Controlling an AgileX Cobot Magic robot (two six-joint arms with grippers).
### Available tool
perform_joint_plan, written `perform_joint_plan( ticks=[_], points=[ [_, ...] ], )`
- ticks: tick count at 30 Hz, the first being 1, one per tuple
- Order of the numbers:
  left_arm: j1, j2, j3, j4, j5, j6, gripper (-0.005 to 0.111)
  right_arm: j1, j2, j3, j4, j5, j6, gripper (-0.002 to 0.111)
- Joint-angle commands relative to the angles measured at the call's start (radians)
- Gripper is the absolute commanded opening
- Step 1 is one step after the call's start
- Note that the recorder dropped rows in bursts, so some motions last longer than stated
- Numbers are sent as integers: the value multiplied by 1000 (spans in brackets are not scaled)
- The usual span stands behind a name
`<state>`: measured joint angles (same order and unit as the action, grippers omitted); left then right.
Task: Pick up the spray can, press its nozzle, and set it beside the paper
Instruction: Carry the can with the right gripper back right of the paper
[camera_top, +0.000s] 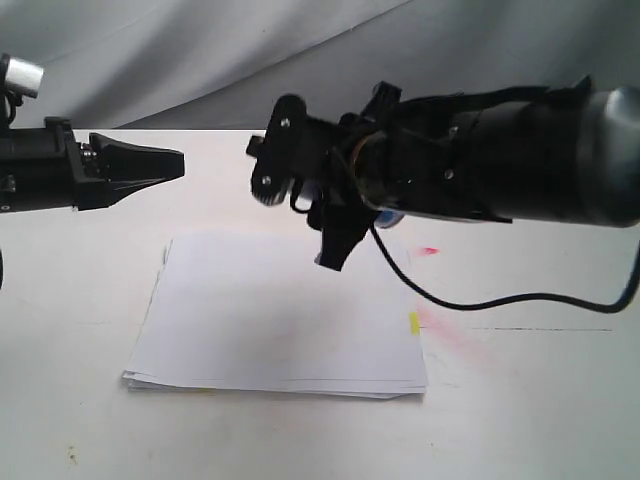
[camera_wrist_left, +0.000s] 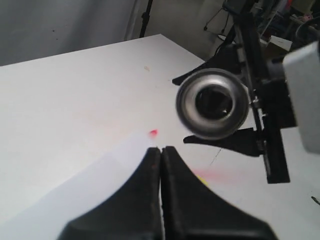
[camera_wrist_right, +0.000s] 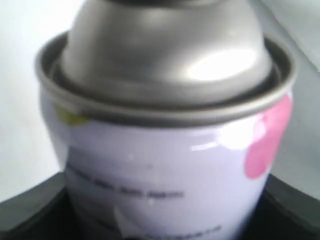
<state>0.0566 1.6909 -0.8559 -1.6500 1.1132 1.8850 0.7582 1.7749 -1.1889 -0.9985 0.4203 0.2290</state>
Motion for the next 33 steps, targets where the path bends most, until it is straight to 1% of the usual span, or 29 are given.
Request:
perform_joint_plan(
  ticks=[1, 5, 8, 13, 17, 18, 21, 25, 28, 30, 33],
  points=[
    [2, -39, 31, -54, 8, 32, 0, -22, -111, -12, 35, -16, 144, 0],
    [2, -42, 31, -50, 8, 28, 0, -93, -185, -12, 150, -16, 197, 0],
    [2, -42, 31, -43, 8, 23, 0, -162, -244, -12, 256, -28, 198, 0],
    [2, -42, 31, -43, 8, 23, 0, -261, -352, -12, 375, -93, 198, 0],
    [2, -42, 31, -43, 8, 23, 0, -333, -395, -4, 453, -127, 198, 0],
    [2, -42, 31, -43, 8, 23, 0, -355, -404, 10, 499, -147, 198, 0],
    [2, -42, 31, -43, 8, 23, 0, -388, -425, 84, 591, -248, 198, 0],
    [2, -42, 31, -43, 8, 23, 0, -390, -430, 220, 596, -394, 198, 0],
    [2, -42, 31, -43, 8, 23, 0, -390, -430, 342, 609, -559, 198, 0],
    [2, -42, 31, -43, 8, 23, 0, -403, -425, 412, 629, -665, 196, 0],
    [2, -40, 31, -41, 6, 24, 0, -444, -401, 483, 687, -778, 175, 0]
  ],
)
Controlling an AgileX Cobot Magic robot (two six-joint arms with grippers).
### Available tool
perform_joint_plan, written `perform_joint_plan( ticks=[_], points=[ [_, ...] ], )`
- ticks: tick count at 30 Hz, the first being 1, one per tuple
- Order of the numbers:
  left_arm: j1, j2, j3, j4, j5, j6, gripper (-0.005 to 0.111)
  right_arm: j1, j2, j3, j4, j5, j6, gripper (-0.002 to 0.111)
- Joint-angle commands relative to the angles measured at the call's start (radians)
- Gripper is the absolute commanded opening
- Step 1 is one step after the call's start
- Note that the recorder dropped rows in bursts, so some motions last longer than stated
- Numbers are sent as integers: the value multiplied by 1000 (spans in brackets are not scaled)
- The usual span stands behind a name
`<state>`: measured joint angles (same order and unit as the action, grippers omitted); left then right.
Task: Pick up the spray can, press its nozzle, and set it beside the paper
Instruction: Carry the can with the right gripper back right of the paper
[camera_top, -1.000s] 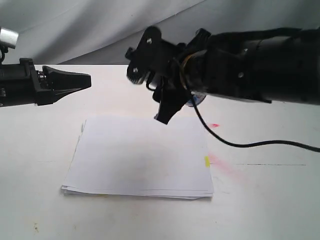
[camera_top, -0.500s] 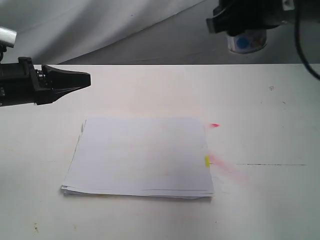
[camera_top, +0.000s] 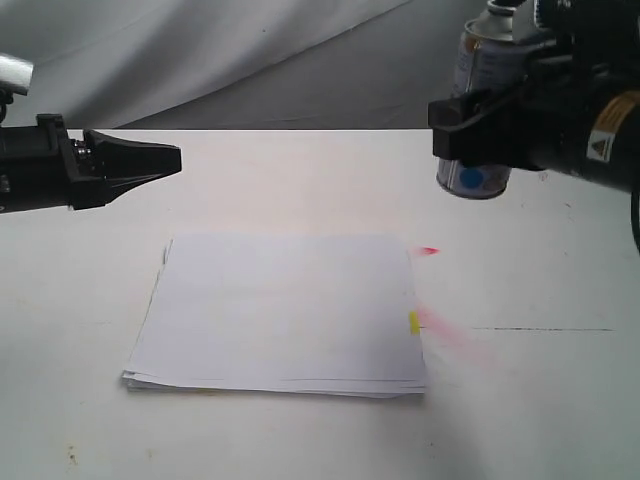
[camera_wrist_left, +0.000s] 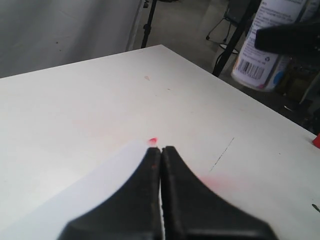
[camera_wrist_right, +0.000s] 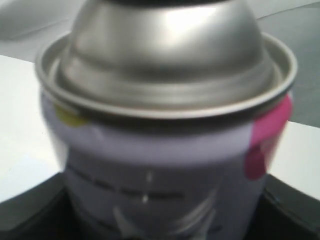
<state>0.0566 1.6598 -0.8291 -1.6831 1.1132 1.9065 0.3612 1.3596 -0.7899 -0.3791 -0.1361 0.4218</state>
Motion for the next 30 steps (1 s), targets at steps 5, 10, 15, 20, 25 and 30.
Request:
perform_joint_plan(
  ticks=[5, 10, 15, 20, 25, 30],
  points=[
    [2, -8, 4, 4, 4, 2, 0, -94, 107, 130, 80, -388, -91, 0],
    [2, -8, 11, 23, -18, -4, 0, -94, 228, 130, 80, -511, -168, 0],
    [2, -8, 16, 25, -45, -20, 0, -94, 418, 130, 168, -691, -245, 0],
    [2, -8, 16, 25, -75, -20, 0, -94, 538, 130, 229, -817, -257, 0],
    [2, -8, 16, 25, -75, -20, 0, -94, 602, 130, 274, -851, -299, 0],
    [2, -8, 16, 25, -75, -20, 0, -94, 614, 130, 278, -840, -342, 0]
  ],
)
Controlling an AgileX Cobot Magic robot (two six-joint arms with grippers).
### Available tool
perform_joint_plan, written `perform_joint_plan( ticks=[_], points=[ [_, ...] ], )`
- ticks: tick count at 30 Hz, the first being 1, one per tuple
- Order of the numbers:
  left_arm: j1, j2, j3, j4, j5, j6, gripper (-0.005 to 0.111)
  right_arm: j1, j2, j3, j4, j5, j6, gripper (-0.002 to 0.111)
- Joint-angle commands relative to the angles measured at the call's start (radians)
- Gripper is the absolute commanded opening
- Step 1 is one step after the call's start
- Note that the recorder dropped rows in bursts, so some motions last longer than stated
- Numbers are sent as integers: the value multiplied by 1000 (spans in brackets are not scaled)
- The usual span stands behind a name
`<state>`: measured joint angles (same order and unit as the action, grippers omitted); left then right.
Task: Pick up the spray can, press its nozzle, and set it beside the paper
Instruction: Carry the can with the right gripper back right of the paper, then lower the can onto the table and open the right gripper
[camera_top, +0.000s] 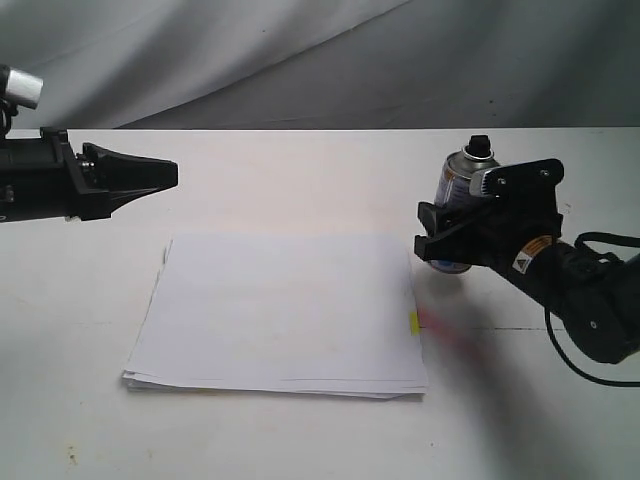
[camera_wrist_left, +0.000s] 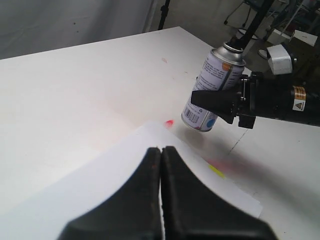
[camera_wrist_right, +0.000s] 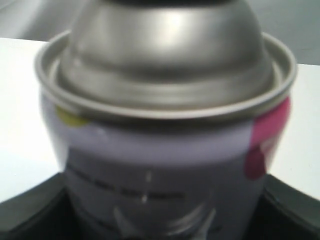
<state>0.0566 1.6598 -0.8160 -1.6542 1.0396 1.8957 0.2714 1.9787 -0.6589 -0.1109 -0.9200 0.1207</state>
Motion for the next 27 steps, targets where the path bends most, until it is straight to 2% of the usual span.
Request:
perform_joint_plan(
  ticks=[1, 27],
  points=[
    [2, -8, 3, -4, -2, -9, 0, -4, -5, -1, 10, -48, -52, 0],
    [2, -8, 3, -4, -2, -11, 0, -2, -5, -1, 6, 68, -60, 0]
  ],
)
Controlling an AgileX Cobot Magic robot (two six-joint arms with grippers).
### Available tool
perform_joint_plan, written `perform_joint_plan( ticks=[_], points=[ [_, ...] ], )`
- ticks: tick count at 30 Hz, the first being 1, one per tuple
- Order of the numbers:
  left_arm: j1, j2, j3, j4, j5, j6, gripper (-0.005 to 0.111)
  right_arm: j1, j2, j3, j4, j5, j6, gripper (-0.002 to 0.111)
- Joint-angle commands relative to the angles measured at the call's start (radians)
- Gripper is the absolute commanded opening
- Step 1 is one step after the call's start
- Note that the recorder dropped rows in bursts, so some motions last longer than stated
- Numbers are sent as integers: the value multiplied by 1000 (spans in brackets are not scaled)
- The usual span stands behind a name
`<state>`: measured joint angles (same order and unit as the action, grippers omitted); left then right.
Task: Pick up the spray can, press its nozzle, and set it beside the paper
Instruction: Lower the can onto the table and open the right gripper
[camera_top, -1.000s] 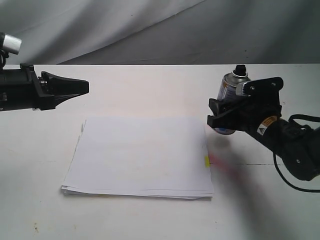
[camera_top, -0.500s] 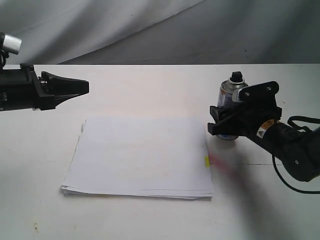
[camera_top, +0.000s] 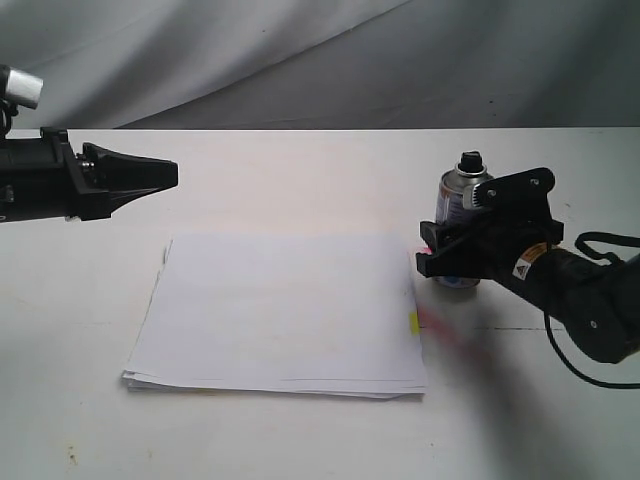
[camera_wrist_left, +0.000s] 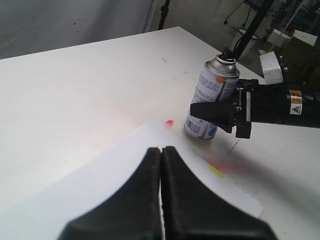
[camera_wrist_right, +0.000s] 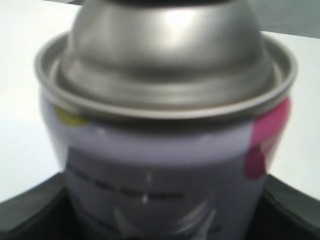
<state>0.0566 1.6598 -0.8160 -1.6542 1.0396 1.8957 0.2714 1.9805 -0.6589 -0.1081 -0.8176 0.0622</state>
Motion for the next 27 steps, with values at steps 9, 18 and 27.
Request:
perform_joint_plan(
  ticks=[9, 18, 27],
  points=[
    [2, -8, 3, -4, -2, -11, 0, -2, -7, -1, -5, 16, -2, 0],
    [2, -8, 3, -4, -2, -11, 0, -2, -7, -1, -5, 15, -6, 0],
    [2, -8, 3, -4, -2, -11, 0, -2, -7, -1, -5, 17, -87, 25]
  ],
)
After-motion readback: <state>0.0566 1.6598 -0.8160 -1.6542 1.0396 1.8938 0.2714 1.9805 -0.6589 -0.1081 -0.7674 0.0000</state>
